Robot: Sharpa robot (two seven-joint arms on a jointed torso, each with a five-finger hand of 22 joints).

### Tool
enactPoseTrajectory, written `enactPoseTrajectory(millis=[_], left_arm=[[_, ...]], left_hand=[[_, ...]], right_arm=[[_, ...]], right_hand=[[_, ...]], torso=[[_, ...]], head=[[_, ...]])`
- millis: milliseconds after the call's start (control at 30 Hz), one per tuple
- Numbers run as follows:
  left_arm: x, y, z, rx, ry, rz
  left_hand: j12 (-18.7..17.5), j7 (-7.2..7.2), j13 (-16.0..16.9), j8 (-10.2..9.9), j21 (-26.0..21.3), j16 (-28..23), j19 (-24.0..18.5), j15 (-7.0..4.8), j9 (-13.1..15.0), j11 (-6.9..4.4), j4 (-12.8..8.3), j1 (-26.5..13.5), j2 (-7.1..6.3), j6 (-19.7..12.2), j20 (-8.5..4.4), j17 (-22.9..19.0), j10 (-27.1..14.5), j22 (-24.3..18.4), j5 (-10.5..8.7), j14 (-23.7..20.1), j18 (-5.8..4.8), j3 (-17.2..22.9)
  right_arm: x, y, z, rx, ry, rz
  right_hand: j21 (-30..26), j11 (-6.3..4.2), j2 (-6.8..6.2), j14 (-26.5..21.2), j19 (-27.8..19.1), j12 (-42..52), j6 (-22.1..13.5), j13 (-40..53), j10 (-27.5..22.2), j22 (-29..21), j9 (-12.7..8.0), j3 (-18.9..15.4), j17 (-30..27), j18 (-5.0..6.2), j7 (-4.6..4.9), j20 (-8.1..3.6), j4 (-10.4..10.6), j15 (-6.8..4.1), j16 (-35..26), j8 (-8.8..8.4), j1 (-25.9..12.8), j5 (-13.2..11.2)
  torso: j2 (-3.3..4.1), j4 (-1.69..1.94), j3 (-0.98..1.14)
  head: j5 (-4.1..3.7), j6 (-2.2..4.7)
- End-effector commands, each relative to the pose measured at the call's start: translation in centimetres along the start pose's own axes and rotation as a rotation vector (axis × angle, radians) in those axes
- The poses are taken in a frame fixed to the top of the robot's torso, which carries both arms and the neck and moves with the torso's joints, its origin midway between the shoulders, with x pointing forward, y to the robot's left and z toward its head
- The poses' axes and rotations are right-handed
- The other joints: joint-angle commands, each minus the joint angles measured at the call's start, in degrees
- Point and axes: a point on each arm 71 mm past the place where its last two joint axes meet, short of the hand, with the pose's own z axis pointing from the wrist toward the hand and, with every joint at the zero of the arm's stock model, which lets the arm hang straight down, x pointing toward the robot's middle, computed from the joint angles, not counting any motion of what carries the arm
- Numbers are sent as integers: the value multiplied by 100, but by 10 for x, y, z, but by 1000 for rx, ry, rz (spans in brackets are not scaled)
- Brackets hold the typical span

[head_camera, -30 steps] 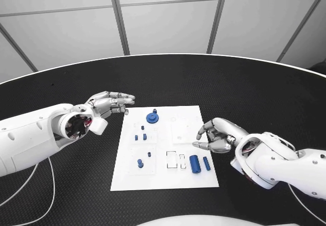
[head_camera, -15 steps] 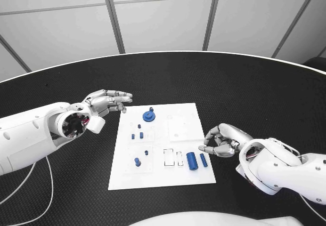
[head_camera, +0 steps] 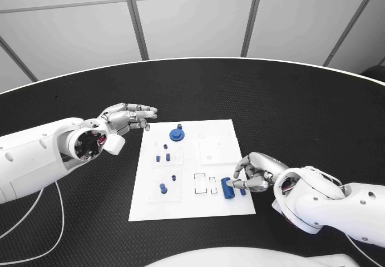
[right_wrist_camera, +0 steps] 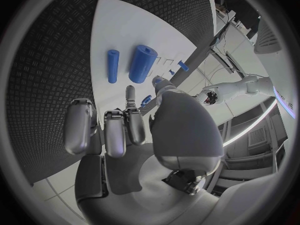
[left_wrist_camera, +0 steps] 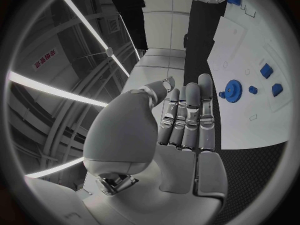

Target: Assemble the parts on the task board

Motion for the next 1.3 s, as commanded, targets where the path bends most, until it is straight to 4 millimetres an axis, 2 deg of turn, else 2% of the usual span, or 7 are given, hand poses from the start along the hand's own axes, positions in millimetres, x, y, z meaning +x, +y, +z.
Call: enactPoseTrajectory(millis=[33, 500, 633, 700, 867, 1000, 1300], left_arm=[[0, 0, 0, 0, 0, 0], [-1, 0, -2, -1, -2, -1], [-2, 0, -2, -1, -4, 0], [-2, 0, -2, -2, -4, 0], [-2, 0, -2, -4, -2, -1], [-2, 0, -2, -5, -2, -1], [-3, 1, -3, -6, -3, -1]], left_hand=[[15, 7, 10, -34, -32, -12, -1, -7, 9, 0, 31, -27, 25, -34, 39, -7, -31, -6, -16, -25, 90, -4], [21, 5, 13, -34, -44, -9, 5, -6, 13, 0, 48, -31, 29, -33, 41, -6, -34, -17, -16, -25, 90, -11], [21, 5, 13, -34, -44, -9, 5, -6, 13, 0, 48, -31, 29, -33, 41, -6, -34, -17, -16, -25, 90, -11], [21, 5, 13, -34, -44, -9, 5, -6, 13, 0, 48, -31, 29, -33, 41, -6, -34, -17, -16, -25, 90, -11], [22, 5, 13, -34, -48, -8, 7, -6, 14, 0, 54, -33, 29, -33, 41, -6, -36, -20, -16, -26, 90, -14], [22, 5, 13, -34, -48, -8, 7, -6, 14, 0, 54, -33, 29, -33, 41, -6, -36, -20, -16, -26, 90, -14], [23, 5, 14, -34, -53, -7, 8, -5, 15, 0, 62, -39, 29, -34, 42, -5, -39, -24, -17, -26, 89, -18]], right_arm=[[3, 1, 1, 1, 11, -5], [19, 4, 5, -3, 61, -36], [24, 1, 4, 4, 73, -36], [25, 0, 4, 8, 75, -37], [27, -2, 5, 13, 80, -40], [28, -2, 7, 13, 85, -43], [30, 2, 8, -4, 75, -51]], right_hand=[[23, 37, 37, 514, 302, -45, -68, 778, 89, 498, 24, -118, 1033, -77, 5, 1, 1, 14, 37, 34, -72, 12], [49, 31, 128, 515, 304, -39, -53, 800, 98, 524, 82, -321, 1040, -82, -6, 4, 2, 11, 41, 62, -118, 55], [56, 30, 134, 515, 305, -44, -51, 796, 95, 529, 85, -327, 1043, -83, -6, 4, 1, 11, 42, 64, -116, 59], [52, 28, 154, 515, 304, -43, -47, 798, 96, 528, 92, -338, 1041, -82, -10, 3, -2, 9, 41, 68, -101, 72], [62, 23, 207, 515, 305, -45, -41, 803, 97, 538, 111, -350, 1045, -84, -15, 0, -10, 4, 43, 75, -43, 115], [74, 20, 232, 517, 307, -41, -38, 810, 101, 549, 123, -353, 1055, -86, -18, -1, -15, 2, 48, 78, 3, 147], [134, 0, 347, 524, 318, -13, 1, 862, 134, 604, 162, -154, 1087, -98, -35, -16, -66, -15, 63, 69, 491, 177]], torso=[[3, 6, 1], [20, 2, 16], [21, -3, 11], [20, -6, 15], [21, 11, 4], [23, 8, 0], [22, -2, -6]], head=[[2, -5], [51, -28], [57, -35], [61, -38], [55, -42], [56, -55], [69, -57]])
